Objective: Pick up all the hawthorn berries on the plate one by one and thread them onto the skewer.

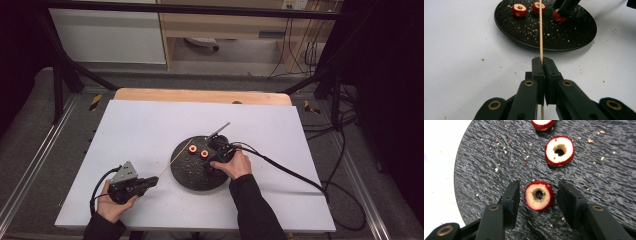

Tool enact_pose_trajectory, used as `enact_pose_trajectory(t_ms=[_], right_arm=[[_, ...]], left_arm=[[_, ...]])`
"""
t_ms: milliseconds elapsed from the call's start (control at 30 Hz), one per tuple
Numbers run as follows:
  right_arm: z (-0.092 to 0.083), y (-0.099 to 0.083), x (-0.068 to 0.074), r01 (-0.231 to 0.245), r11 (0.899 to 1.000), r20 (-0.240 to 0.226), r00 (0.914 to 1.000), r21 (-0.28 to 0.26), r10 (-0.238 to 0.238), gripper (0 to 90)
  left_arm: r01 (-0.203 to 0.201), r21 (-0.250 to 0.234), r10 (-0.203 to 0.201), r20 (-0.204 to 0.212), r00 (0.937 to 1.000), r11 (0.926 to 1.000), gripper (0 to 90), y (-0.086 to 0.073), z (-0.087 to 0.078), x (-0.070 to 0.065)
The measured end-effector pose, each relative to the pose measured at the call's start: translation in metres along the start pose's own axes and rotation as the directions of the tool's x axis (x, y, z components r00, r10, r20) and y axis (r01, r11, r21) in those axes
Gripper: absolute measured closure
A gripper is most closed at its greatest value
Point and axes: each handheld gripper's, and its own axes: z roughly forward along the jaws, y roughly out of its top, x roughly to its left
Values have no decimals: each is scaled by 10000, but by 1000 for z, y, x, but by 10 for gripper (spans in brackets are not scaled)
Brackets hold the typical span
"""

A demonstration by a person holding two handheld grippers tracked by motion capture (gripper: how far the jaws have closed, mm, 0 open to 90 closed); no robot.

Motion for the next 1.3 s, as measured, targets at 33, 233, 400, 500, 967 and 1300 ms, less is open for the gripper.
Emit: enact_pose_trajectory(t_ms=[33, 233, 400, 500, 967, 1300], right_arm=[[0, 0, 0, -50, 10000, -52, 10000, -2, 50, 556], [3, 1, -2, -313, 9994, -165, 9994, 179, 316, 599], [4, 2, -3, -513, 9983, -225, 9984, 275, 519, 598], [4, 3, -3, -582, 9979, -275, 9979, 291, 590, 600], [6, 4, -2, -588, 9975, -178, 9981, 400, 595, 599], [-6, 4, -1, -629, 9980, -408, 9972, -13, 628, 605]], left_arm=[[9, 3, -9, -3, 10000, 10000, 882, 0, 0, 0], [-1, 11, 1, 8, 10000, 10000, 883, 0, 0, 0], [-29, 30, 29, 19, 10000, 10000, 883, 0, 0, 0], [-36, 21, 36, 19, 10000, 10000, 882, 1, 0, -1], [-65, 73, 65, -4, 10000, 10000, 883, 1, 0, -1], [-68, -4, 68, -15, 10000, 10000, 883, 1, -1, -2]])
